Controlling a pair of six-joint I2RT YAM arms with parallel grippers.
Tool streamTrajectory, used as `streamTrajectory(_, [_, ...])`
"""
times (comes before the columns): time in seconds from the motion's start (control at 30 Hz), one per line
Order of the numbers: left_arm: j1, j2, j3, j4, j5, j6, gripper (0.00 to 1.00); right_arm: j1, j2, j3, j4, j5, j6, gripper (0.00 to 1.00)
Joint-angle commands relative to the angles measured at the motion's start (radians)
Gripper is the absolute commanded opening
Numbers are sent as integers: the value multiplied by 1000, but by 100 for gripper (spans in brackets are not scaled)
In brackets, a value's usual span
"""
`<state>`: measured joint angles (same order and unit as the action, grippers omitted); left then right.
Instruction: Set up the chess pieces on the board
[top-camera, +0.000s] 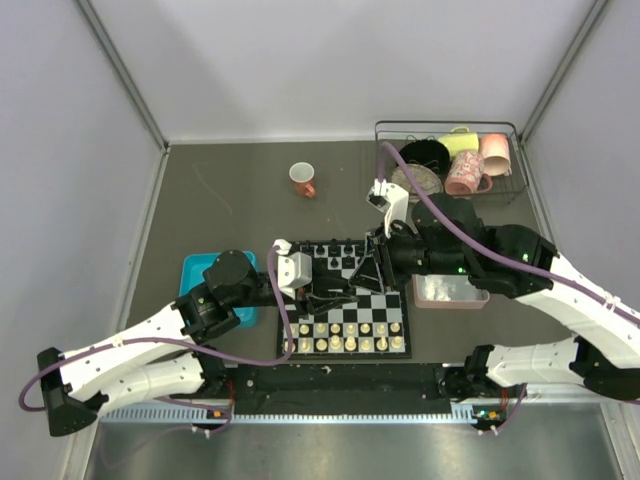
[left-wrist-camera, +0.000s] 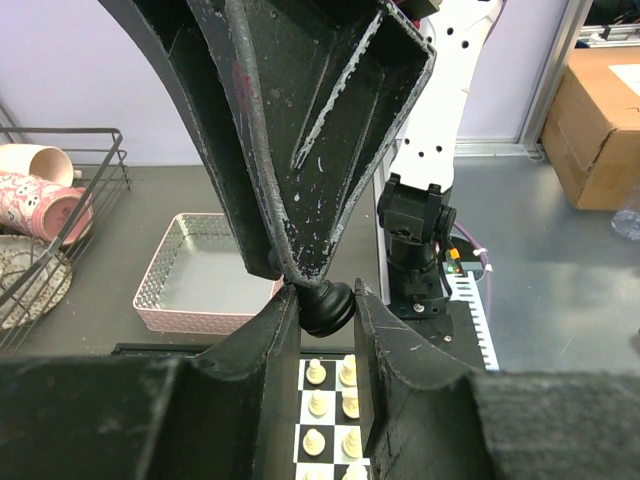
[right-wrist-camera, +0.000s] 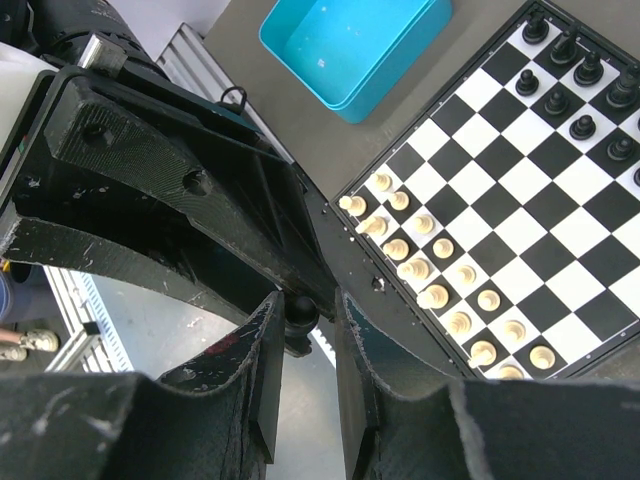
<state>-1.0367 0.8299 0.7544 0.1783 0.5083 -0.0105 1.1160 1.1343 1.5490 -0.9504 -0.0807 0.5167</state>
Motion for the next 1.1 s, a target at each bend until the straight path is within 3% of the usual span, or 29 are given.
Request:
streamTrajectory(0.0, [-6, -2, 28, 32, 24, 24, 21, -7, -1, 3, 25, -5, 6, 25])
streamTrajectory(0.27, [-8, 5, 26, 29, 36, 27, 21, -7, -1, 5, 30, -8, 3, 19])
streamTrajectory(0.53, [-10, 11, 28, 29, 52, 24, 21, -12, -11, 2, 32, -7, 3, 26])
streamTrajectory(0.87, [-14, 12, 25, 30, 41, 24, 21, -16, -22, -7, 35, -10, 0, 21])
streamTrajectory(1.07, [-14, 9, 25, 27, 35, 30, 21, -16, -30, -15, 33, -25, -1, 27])
